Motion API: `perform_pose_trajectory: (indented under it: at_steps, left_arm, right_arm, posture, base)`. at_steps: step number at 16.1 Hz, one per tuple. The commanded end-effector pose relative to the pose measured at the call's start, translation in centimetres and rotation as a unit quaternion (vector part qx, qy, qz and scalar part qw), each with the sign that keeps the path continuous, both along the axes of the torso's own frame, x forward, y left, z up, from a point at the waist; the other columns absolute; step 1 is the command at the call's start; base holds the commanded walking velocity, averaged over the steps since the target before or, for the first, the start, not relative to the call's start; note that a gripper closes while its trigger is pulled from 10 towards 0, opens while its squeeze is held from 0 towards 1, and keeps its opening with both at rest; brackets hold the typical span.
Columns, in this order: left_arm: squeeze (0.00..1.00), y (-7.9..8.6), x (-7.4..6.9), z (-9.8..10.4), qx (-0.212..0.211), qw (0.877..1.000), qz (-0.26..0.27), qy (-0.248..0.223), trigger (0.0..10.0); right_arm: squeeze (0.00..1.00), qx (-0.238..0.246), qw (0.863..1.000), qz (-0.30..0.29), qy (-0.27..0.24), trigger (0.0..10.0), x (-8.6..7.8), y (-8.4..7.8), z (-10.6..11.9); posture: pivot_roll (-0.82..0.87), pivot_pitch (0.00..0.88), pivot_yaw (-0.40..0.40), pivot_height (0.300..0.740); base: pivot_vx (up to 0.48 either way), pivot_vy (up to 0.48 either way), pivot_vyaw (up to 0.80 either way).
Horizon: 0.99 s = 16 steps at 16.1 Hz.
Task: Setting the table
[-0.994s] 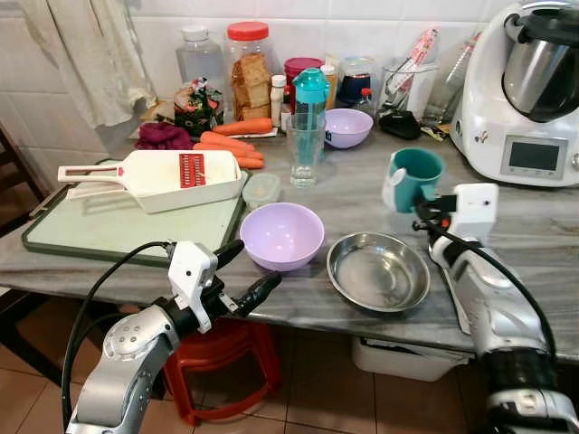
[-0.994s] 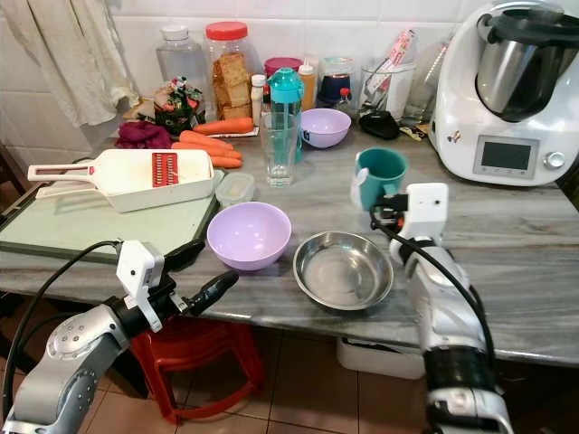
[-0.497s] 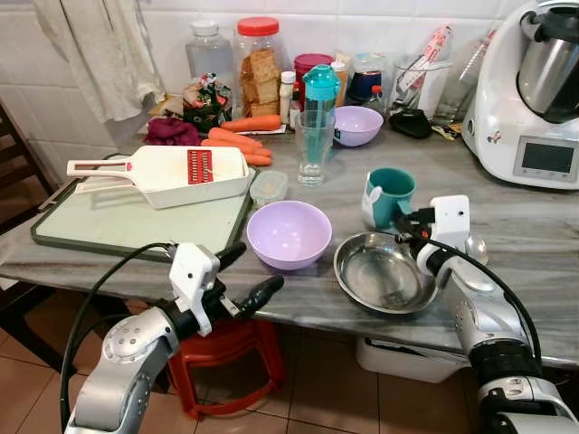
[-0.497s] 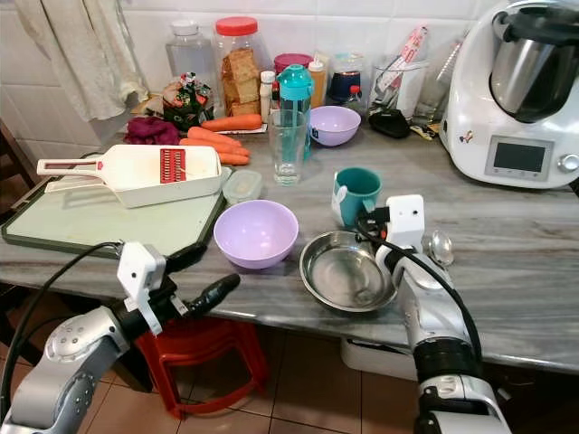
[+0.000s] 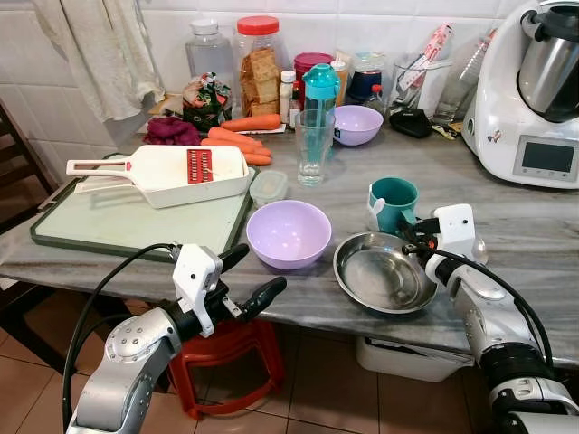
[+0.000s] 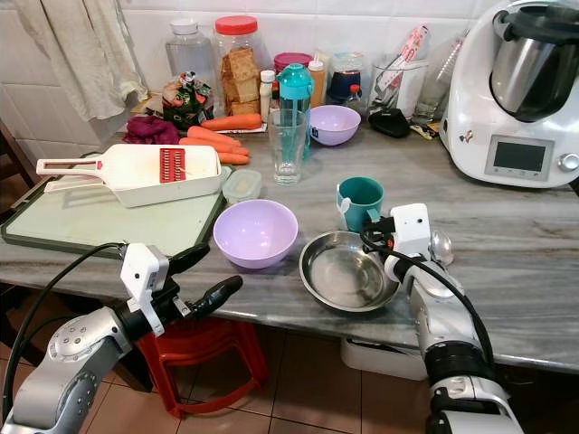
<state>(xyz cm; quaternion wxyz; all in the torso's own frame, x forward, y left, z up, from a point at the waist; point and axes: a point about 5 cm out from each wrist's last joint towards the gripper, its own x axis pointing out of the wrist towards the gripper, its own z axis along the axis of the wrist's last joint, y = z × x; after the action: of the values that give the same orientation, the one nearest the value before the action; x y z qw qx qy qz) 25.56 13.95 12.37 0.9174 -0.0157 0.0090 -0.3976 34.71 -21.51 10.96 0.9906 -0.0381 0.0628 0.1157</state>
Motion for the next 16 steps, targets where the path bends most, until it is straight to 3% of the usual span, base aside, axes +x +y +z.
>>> perform_pose_trajectory:
  at_steps: [1, 2, 3, 4, 11, 16]
  left_arm:
    - [0.00, -0.1, -0.1, 0.4, 0.007, 1.000, -0.011, -0.007, 10.0]
    - [0.00, -0.1, 0.0, 0.3, 0.007, 1.000, -0.010, -0.006, 10.0]
    - [0.00, -0.1, 0.0, 0.3, 0.007, 1.000, -0.010, -0.007, 10.0]
    - [0.00, -0.1, 0.0, 0.3, 0.008, 1.000, -0.010, -0.007, 10.0]
    - [0.00, -0.2, 0.2, 0.3, 0.006, 1.000, -0.011, -0.008, 10.0]
    - [0.00, -0.2, 0.3, 0.3, 0.007, 1.000, -0.011, -0.009, 10.0]
  right_arm:
    - [0.44, -0.010, 1.000, 0.002, -0.007, 10.0, 0.2, -0.3, 0.4]
    - [0.46, -0.015, 1.000, 0.001, -0.007, 10.0, 0.2, -0.5, 0.3]
    - [0.55, -0.015, 1.000, 0.000, -0.007, 10.0, 0.2, -0.5, 0.3]
    - [0.98, -0.017, 1.000, -0.001, -0.008, 10.0, 0.3, -0.6, 0.3]
    - [1.00, -0.019, 1.000, -0.015, -0.016, 10.0, 0.5, -1.3, 0.5]
    - [1.00, -0.024, 0.998, -0.020, -0.052, 10.0, 0.9, -1.3, 1.8]
  posture:
    - [-0.01, 0.000, 0.018, 0.740]
    - [-0.01, 0.000, 0.018, 0.740]
    - [-0.01, 0.000, 0.018, 0.740]
    - [-0.01, 0.000, 0.019, 0.740]
    - [0.00, 0.000, 0.025, 0.740]
    - [0.00, 0.000, 0.026, 0.740]
  base:
    - [0.000, 0.000, 0.00]
    - [0.000, 0.000, 0.00]
    - [0.000, 0.000, 0.00]
    - [0.000, 0.000, 0.00]
    - [0.000, 0.000, 0.00]
    - [0.000, 0.000, 0.00]
